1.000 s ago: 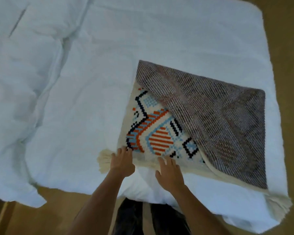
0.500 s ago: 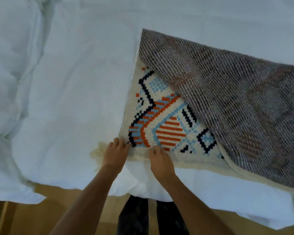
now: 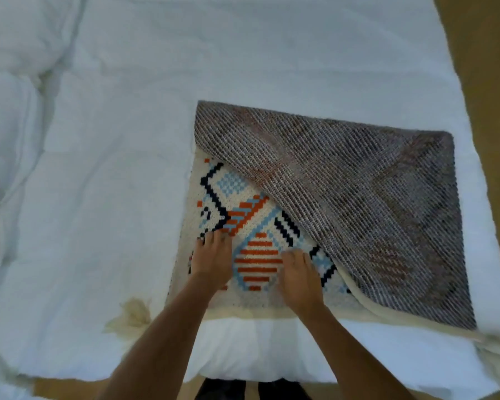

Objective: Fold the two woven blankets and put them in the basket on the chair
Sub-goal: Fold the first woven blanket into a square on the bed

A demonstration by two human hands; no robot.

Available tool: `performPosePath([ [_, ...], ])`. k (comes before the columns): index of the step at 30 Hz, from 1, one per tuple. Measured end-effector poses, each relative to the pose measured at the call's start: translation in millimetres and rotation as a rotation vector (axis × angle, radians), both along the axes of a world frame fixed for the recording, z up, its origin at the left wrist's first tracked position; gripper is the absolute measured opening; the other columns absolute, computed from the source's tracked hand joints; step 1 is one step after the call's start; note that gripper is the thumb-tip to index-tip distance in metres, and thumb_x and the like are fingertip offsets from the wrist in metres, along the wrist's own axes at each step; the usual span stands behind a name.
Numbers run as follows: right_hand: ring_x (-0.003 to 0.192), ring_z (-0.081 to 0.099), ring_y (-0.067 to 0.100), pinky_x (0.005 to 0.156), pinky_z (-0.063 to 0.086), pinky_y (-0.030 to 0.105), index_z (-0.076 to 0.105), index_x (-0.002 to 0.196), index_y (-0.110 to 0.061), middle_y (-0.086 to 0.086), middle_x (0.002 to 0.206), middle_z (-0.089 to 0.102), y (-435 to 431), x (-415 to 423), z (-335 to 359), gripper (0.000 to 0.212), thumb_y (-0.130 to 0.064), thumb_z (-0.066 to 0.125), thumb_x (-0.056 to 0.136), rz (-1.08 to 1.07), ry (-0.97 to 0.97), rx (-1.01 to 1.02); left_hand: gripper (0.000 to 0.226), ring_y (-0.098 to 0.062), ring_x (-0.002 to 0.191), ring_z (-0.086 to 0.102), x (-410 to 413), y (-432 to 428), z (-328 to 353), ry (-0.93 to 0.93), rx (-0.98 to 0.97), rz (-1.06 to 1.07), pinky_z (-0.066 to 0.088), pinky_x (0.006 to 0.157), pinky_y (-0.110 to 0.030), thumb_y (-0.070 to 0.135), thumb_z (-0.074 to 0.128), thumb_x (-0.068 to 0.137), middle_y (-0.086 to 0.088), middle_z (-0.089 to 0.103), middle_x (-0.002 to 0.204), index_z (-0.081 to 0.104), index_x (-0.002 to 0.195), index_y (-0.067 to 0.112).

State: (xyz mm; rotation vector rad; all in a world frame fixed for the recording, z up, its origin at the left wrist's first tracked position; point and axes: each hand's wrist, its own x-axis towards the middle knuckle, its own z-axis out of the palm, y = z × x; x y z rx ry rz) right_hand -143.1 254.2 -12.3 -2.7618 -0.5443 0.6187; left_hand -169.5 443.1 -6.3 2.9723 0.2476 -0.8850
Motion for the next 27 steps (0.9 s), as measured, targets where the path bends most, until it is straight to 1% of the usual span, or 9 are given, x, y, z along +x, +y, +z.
performPosePath([
  [3,0.085,0.062,0.029,0.068,0.054,0.039,0.063,0.103,-0.005,0.013,0.099,0.064,-24.2,30.7,3.5,0.040,-0.010,0.075,0.065,-0.019,-0.014,-0.023,0.051,-0.027,0.124,0.038,51.6,-9.6,1.2,-0.047,0.021,-0.062,0.035,0.105,-0.041,0.032,0.044,0.093,-0.012,0.037,0.138,0.032,0.138,0.011],
  [6,0.090,0.061,0.031,0.069,0.057,0.041,0.060,0.115,-0.005,0.015,0.109,0.063,-36.2,48.3,-0.2,0.043,-0.016,0.056,0.073,0.034,-0.006,0.007,0.055,-0.028,0.126,0.035,97.0,-12.4,-3.1,-0.021,0.029,-0.040,0.034,0.106,-0.042,0.026,0.052,0.088,-0.012,0.034,0.138,0.033,0.137,0.012],
  [10,0.107,0.056,0.033,0.081,0.053,0.043,0.048,0.131,-0.011,0.016,0.125,0.054,-38.9,75.6,1.3,0.063,-0.008,0.069,0.072,-0.008,-0.033,-0.052,0.054,-0.029,0.132,0.029,145.8,-6.1,-2.0,-0.115,0.027,-0.032,0.032,0.106,-0.046,0.026,0.056,0.087,-0.009,0.028,0.141,0.034,0.135,0.017],
  [13,0.132,0.034,0.036,0.103,0.036,0.045,0.027,0.146,-0.015,0.019,0.148,0.029,-39.0,102.2,7.2,0.063,-0.019,0.054,0.089,-0.098,-0.021,-0.112,0.070,-0.031,0.138,0.019,183.2,-4.0,5.2,-0.218,-0.019,-0.112,0.024,0.113,-0.047,0.021,0.056,0.086,-0.008,0.016,0.151,0.019,0.146,0.022],
  [16,0.140,0.018,0.038,0.110,0.026,0.047,0.010,0.149,-0.016,0.021,0.156,0.007,-39.1,124.7,2.9,0.066,-0.029,0.044,0.094,-0.140,0.005,-0.216,0.086,-0.031,0.144,0.006,220.9,-11.9,3.4,-0.224,-0.075,-0.189,0.014,0.118,-0.047,0.018,0.060,0.086,-0.006,-0.002,0.158,0.004,0.151,0.020],
  [19,0.128,0.039,0.040,0.099,0.039,0.051,0.036,0.141,-0.008,0.024,0.144,0.035,-33.5,137.3,-2.8,0.065,-0.022,0.062,0.083,-0.122,-0.110,-0.253,0.079,-0.034,0.143,0.008,242.6,-21.3,-5.0,-0.253,-0.076,-0.216,0.023,0.116,-0.045,0.008,0.062,0.082,-0.012,0.006,0.155,0.016,0.147,0.014],
  [22,0.096,0.055,0.031,0.079,0.048,0.042,0.054,0.120,-0.010,0.014,0.111,0.056,-25.4,142.6,-10.2,0.048,-0.012,0.068,0.074,-0.061,-0.280,-0.181,0.062,-0.032,0.134,0.024,250.7,-24.1,-11.8,-0.325,-0.061,-0.184,0.037,0.107,-0.039,-0.003,0.059,0.079,-0.016,0.026,0.140,0.030,0.132,0.009],
  [24,0.086,0.054,0.026,0.074,0.048,0.038,0.056,0.116,-0.011,0.011,0.100,0.056,-20.0,146.2,-15.2,0.044,-0.008,0.067,0.073,-0.032,-0.324,-0.139,0.053,-0.031,0.133,0.027,254.1,-20.6,-18.1,-0.341,-0.014,-0.229,0.030,0.111,-0.038,-0.002,0.055,0.081,-0.015,0.032,0.137,0.033,0.128,0.008],
  [27,0.090,0.057,0.030,0.076,0.050,0.042,0.053,0.122,-0.008,0.014,0.105,0.058,-15.9,153.2,-24.4,0.052,-0.010,0.070,0.072,-0.063,-0.280,-0.172,0.053,-0.031,0.144,0.011,257.2,-11.8,-26.2,-0.320,0.072,-0.324,0.011,0.118,-0.042,0.010,0.052,0.088,-0.013,0.026,0.149,0.031,0.136,0.010],
])
